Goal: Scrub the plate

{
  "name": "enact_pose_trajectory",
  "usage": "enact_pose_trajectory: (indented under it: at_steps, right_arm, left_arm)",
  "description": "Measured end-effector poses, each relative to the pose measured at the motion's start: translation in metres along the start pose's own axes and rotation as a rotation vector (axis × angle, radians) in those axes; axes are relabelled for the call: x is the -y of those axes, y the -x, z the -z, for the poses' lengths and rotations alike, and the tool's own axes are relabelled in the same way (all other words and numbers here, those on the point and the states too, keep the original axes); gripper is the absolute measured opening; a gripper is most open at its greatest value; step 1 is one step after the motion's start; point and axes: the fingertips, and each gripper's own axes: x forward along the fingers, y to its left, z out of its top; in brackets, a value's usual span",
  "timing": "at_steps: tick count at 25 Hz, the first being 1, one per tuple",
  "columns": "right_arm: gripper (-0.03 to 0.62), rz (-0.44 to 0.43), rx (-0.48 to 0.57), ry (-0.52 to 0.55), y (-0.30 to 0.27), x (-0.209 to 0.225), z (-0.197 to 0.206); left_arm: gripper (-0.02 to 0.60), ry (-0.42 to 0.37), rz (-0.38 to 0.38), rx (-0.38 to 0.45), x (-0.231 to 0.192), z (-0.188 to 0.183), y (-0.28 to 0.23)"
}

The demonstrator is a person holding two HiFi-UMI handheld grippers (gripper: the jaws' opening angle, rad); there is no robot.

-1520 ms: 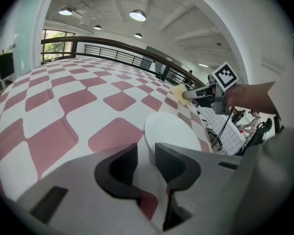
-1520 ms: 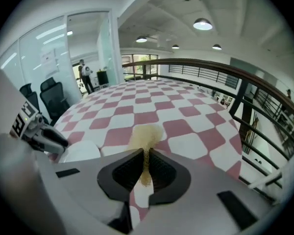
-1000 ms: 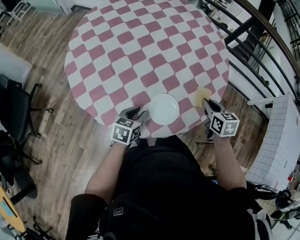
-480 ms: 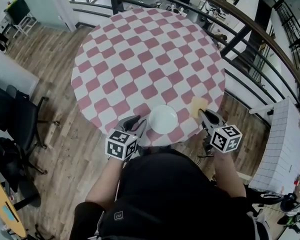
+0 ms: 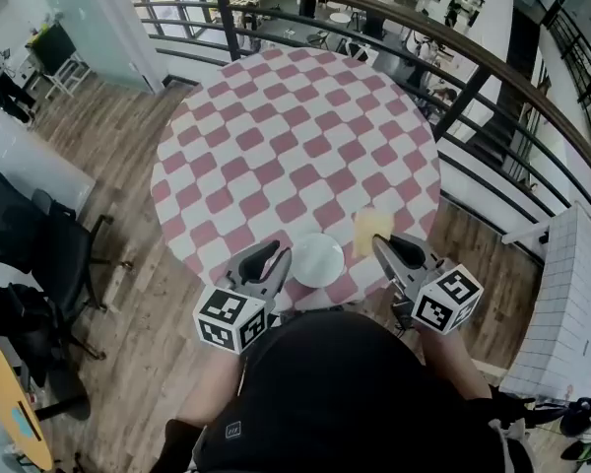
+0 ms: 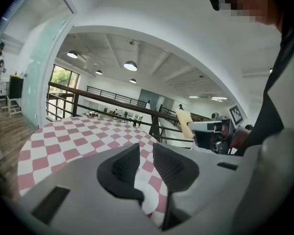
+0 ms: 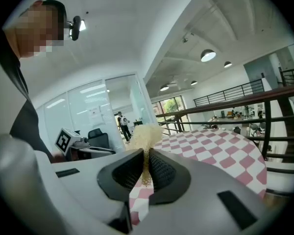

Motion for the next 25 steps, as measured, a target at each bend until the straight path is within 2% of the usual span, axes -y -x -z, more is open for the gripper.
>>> enact_pose_trajectory:
  at_steps: [6,10,14,18,25]
  right_arm:
    - [0.04,-0.096,0.103,0.063,0.011,-0.03,-0.05]
    - [0.04,-0.112,0.153,0.145,0.028,-0.047,-0.075]
    - [0.04,-0.125,0.191,0.186,0.04,-0.057,-0.089]
    - [0.04,-0.093,0.202,0.204,0.045,-0.053,-0.091]
    - [0.038,-0.068,0.199,0.192,0.048,-0.047,-0.085]
  left_arm:
    - [0.074,-0.09,-0.026,0.087,0.022,-0.055,0.012]
    - [0.055,-0.124,-0.027,0.164,0.04,-0.083,0.027]
    - [0.027,-0.151,-0.035,0.195,0.052,-0.094,0.035]
    - [0.008,-0.175,-0.048,0.23,0.059,-0.102,0.035]
    - [0.006,-0.169,-0.027,0.219,0.06,-0.1,0.034]
